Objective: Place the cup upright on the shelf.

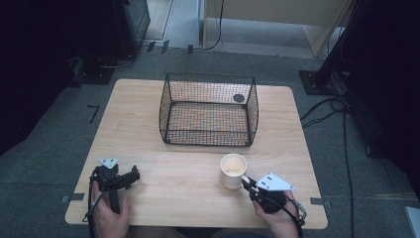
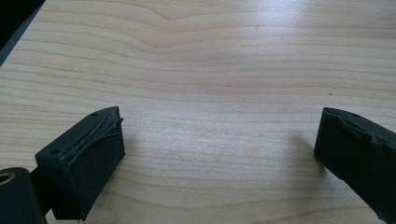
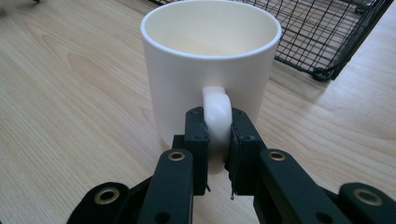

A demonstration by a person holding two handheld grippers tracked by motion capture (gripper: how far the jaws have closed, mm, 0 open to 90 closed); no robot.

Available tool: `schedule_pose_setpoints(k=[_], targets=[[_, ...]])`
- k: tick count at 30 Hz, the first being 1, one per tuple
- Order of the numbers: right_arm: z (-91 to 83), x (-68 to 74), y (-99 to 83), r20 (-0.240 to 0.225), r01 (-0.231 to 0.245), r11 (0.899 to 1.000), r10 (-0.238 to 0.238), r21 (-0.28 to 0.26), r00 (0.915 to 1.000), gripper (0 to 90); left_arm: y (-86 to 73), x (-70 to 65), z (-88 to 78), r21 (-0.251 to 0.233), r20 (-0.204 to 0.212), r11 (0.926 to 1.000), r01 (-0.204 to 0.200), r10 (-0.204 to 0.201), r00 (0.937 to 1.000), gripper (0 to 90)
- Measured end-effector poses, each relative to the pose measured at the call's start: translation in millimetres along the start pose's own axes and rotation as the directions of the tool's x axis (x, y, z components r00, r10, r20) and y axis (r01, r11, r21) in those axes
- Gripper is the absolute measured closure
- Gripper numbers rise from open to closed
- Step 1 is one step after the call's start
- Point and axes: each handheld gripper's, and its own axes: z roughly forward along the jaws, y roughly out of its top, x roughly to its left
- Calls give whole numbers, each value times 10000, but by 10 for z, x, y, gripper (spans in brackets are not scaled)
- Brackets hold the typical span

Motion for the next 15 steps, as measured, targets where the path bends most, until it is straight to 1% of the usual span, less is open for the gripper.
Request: schedule_pose_setpoints(k=[3, 5, 8, 11, 13, 14, 15], targets=[[-15, 5, 60, -99, -43, 9999, 42, -119, 9999, 807, 0, 0, 0, 0, 1, 10000, 6, -6, 10000, 17], [-18, 2, 76, -108, 13, 9999, -15, -150, 9999, 807, 0, 0, 0, 0, 3, 10000, 8, -8, 10000, 18], [-43, 0, 173, -200, 60, 9994, -67, -340, 9998, 807, 0, 0, 0, -1, 2, 10000, 7, -7, 10000, 18], [-51, 0, 220, -253, 25, 9991, -36, -434, 9997, 807, 0, -1, 0, -3, 2, 10000, 8, -8, 10000, 18], [-53, 0, 292, -314, 74, 9984, -92, -563, 9995, 807, 0, 0, 0, -4, -1, 10000, 4, -4, 10000, 17], [-53, 0, 292, -314, 74, 9984, -92, -563, 9995, 807, 0, 0, 0, -4, -1, 10000, 4, -4, 10000, 17], [-56, 4, 350, -328, 176, 9979, -197, -619, 9993, 807, 0, 0, 0, -5, -1, 10000, 5, -5, 10000, 18]])
